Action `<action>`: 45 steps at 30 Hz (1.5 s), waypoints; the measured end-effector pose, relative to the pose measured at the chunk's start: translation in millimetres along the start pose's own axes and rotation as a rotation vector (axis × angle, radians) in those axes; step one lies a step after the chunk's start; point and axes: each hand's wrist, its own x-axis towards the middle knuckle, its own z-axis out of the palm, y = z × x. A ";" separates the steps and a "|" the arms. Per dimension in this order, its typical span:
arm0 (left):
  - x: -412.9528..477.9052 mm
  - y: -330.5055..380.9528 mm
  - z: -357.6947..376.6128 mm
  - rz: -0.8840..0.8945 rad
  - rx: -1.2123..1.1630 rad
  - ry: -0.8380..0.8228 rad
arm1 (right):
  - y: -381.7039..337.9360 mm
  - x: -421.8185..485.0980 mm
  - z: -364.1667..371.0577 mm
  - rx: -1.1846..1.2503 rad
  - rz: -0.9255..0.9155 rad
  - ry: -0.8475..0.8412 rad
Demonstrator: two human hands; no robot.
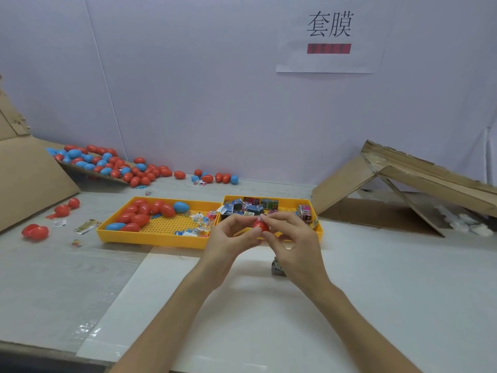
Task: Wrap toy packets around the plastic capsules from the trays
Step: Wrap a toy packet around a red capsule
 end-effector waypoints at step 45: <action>-4.1 7.4 6.1 0.169 0.198 0.104 | -17.8 8.4 -5.3 0.727 0.511 -0.064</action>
